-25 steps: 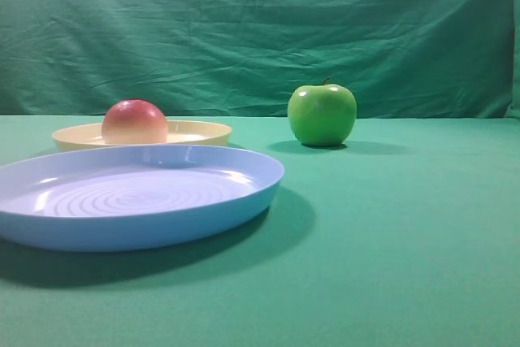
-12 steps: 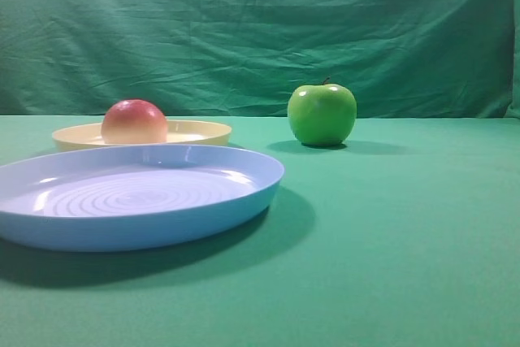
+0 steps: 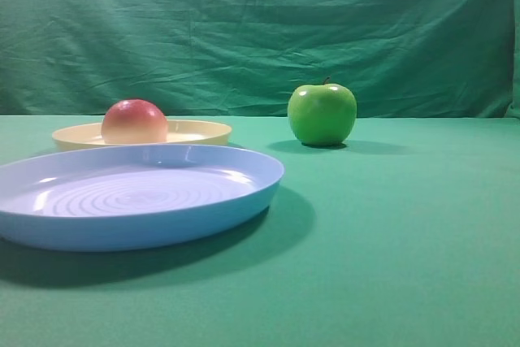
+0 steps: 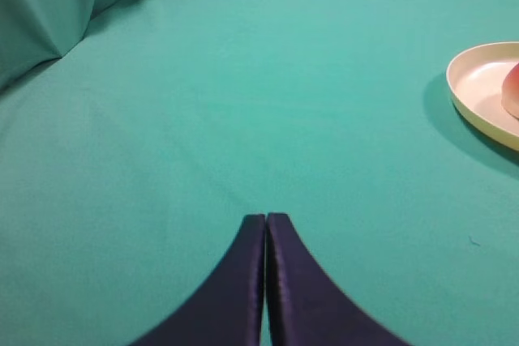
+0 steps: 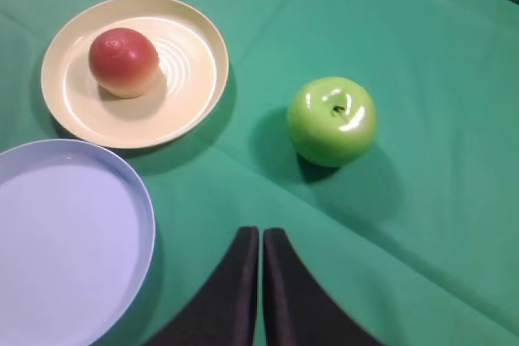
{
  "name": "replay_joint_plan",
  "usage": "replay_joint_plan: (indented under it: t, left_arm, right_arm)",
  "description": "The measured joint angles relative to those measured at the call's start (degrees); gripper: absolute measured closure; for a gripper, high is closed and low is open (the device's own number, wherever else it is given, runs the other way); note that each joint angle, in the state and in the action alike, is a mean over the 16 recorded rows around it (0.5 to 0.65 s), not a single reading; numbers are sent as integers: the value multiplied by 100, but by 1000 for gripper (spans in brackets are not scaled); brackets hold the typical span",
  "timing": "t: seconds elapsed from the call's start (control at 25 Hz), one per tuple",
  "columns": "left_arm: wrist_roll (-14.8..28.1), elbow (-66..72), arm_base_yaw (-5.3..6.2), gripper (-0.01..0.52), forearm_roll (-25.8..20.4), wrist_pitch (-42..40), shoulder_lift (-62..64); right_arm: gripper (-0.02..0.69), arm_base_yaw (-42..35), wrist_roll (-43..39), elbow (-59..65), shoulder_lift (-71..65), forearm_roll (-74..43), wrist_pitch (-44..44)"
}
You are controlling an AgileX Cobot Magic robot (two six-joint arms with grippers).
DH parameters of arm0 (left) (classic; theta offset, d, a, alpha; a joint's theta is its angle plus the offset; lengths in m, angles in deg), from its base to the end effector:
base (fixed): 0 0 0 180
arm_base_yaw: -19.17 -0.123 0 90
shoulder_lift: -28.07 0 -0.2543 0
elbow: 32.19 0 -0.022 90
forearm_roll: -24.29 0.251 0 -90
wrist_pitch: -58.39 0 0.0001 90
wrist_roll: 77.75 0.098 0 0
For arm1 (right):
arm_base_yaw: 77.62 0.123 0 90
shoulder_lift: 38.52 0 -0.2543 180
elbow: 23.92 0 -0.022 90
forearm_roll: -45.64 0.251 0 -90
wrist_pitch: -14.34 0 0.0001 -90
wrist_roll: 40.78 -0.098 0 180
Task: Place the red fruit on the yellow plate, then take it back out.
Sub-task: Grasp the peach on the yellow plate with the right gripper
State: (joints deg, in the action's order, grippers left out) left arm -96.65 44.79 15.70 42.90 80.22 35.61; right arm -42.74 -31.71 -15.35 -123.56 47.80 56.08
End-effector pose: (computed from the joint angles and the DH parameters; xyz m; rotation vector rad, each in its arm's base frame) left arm 0.0886 0.0171 0.1765 -0.1636 1.8308 0.1329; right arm 0.2436 0.1728 0.3128 -0.8698 2.2122 0.2605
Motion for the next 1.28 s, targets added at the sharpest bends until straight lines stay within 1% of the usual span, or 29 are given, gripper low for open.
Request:
replay_joint_plan:
  t: [0.2,0.48,0.56,0.64,0.76,1.12,1.2,1.28]
  left_arm:
    - [0,0,0,514,0,0,0]
    - [0,0,0,514,0,0,0]
    - [0,0,0,514,0,0,0]
    - [0,0,0,514,0,0,0]
    - [0,0,0,514,0,0,0]
    - [0,0,0,514,0,0,0]
    - [0,0,0,514,0,0,0]
    - [0,0,0,514,0,0,0]
  right_arm:
    - [665,157,559,-1076,-1165,465,341]
    - [660,201,1616,-2505,-2756,1438,574]
    - [644,201,1900,-2882,-3171,1714,601]
    - [615,202,2153,-3235,-3553,1972,619]
    - [534,213,2495,-3714,-4064,2285,628]
    - [174,405,3122,-4589,-5080,2759,411]
    - [106,459,3207,-4668,-5222,2809,313]
    - [52,513,3278,-4714,-5346,2837,200]
